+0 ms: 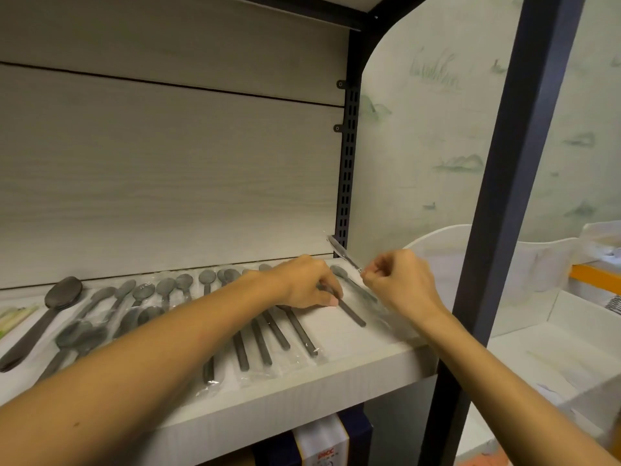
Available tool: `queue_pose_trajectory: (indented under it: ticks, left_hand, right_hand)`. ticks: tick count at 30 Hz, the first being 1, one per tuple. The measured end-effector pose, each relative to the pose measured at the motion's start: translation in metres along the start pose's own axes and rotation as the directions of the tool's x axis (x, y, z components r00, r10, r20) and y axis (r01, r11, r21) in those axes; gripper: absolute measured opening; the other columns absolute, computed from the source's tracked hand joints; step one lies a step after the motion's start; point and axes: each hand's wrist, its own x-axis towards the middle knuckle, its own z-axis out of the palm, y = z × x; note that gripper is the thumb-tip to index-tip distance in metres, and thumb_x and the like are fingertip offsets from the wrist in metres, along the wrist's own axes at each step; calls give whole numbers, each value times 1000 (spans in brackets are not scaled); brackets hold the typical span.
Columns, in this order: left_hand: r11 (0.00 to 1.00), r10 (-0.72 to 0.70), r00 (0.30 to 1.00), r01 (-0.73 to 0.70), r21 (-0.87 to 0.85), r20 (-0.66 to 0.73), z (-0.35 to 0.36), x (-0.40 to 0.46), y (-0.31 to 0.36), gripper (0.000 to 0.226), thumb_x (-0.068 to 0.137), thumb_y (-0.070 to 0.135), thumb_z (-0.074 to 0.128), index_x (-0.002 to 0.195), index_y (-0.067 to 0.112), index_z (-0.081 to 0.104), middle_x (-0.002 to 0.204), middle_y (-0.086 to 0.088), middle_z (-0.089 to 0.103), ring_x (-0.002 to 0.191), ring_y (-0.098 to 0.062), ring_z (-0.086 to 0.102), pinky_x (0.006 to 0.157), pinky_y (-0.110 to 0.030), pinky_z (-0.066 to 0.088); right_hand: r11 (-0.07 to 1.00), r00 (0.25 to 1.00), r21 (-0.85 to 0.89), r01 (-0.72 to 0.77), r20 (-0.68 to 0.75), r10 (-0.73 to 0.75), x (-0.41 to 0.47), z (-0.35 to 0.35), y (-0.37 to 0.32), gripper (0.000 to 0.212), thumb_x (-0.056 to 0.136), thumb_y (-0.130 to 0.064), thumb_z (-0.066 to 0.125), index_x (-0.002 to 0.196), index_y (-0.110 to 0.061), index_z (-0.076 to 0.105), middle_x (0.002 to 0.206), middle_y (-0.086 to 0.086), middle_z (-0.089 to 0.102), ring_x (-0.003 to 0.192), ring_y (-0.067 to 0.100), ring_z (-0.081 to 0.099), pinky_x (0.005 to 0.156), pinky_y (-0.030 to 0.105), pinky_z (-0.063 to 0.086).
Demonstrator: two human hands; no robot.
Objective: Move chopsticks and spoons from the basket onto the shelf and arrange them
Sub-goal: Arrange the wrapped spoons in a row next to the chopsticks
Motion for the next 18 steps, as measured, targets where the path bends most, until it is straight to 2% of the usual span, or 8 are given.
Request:
queue_pose_trajectory:
  ticks: [3,7,10,15,16,18]
  left_hand:
    - [1000,-11,999,9,-26,-49,-4,5,-8,15,87,25,69,100,23,75,101,7,72,87,-8,56,88,-29,49]
    - [999,-34,997,36,25,-75,-15,5,-26,8,88,15,67,91,16,75,93,6,71,88,-11,60,89,-31,49]
    - [995,-62,993,70,77,-98,-25,3,-48,9,89,13,65,87,19,72,85,11,65,85,-10,59,89,-31,49]
    - [971,-113,984,139,194,-138,-25,-4,-71,10,90,16,63,96,19,71,100,1,69,92,-20,63,82,-31,51]
    - [966,-129,983,153,207,-127,-23,-4,-73,10,91,18,63,97,20,70,101,1,69,94,-21,62,81,-32,50]
    - [957,-166,980,186,222,-105,-21,-5,-77,11,90,21,62,98,22,70,103,1,68,96,-22,62,79,-32,50]
  right_hand:
    - [1000,1000,0,23,17,-23,-5,1,-2,22,82,-13,57,62,-21,62,57,-11,58,59,4,52,52,24,37]
    - [999,998,-9,53,17,-53,-14,0,-4,19,80,-12,55,70,-19,69,59,-9,63,60,5,54,54,24,39]
    - [997,997,-27,75,25,-75,-21,-4,-8,16,80,-14,56,72,-20,69,62,-7,64,58,6,53,54,24,39]
    - [996,979,-29,86,189,-79,-34,-8,-24,20,78,-16,58,59,-21,62,47,-12,53,47,3,50,46,10,37]
    - [995,973,-33,89,217,-80,-38,-7,-27,19,78,-18,57,60,-20,63,49,-11,53,49,4,51,50,12,41]
    - [990,957,-59,126,270,-106,-45,-3,-33,16,78,-23,57,65,-20,66,59,-9,58,61,10,57,61,25,52]
